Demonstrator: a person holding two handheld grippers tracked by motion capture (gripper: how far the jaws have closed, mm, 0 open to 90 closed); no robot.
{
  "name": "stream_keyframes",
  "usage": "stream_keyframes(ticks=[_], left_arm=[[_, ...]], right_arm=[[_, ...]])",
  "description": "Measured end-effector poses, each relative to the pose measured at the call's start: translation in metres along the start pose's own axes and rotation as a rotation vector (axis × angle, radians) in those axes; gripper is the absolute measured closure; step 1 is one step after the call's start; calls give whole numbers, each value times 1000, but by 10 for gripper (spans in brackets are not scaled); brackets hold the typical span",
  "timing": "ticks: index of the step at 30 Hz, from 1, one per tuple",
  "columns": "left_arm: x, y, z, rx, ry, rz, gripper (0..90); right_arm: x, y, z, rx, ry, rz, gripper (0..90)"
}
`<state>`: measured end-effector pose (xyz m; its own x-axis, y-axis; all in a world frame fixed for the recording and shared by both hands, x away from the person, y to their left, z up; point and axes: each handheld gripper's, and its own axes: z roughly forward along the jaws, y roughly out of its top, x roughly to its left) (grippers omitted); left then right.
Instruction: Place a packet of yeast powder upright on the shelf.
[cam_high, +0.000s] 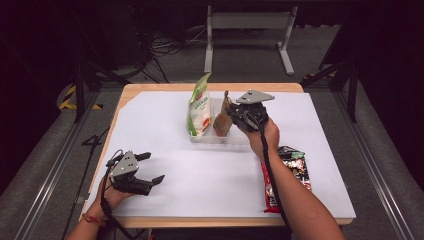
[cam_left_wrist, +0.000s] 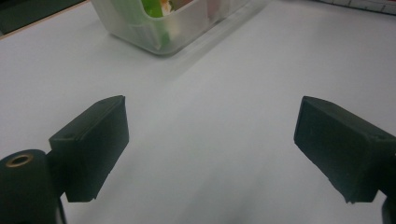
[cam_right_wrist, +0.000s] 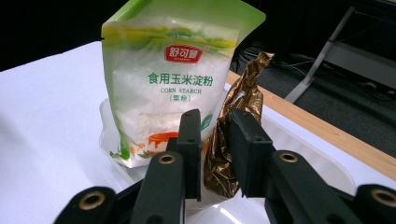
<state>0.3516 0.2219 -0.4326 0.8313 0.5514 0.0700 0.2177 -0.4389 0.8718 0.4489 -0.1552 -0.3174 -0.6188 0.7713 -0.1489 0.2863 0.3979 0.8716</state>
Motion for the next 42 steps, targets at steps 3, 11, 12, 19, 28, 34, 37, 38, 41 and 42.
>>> stream_keyframes(ticks=[3,11,12,19,28,34,37,38,41,42], left_arm=[[0,0,1,3,-1,2,109],[0,0,0,2,1,-1,109],[0,0,0,2,1,-1,109],[1,0,1,7,-5,-1,109],[5,-2,4,14,-18,-7,112],[5,-2,3,16,-18,-6,113],[4,-2,3,16,-18,0,113],[4,-2,3,16,-18,0,113],[4,-2,2,16,-20,-1,113],[3,-2,2,17,-20,0,113]], right_arm=[[-3,-2,-2,-14,19,14,707],[-9,-1,-15,-58,46,11,639],[-9,-1,-15,-58,46,11,639],[-19,-8,-34,-87,87,11,586],[-26,-22,-50,-78,180,-63,429],[-24,-30,-62,-21,190,-122,363],[-25,-38,-66,24,196,-125,351],[-25,-38,-66,24,196,-125,351],[-27,-48,-69,47,183,-131,306],[-28,-52,-71,60,188,-131,308]])
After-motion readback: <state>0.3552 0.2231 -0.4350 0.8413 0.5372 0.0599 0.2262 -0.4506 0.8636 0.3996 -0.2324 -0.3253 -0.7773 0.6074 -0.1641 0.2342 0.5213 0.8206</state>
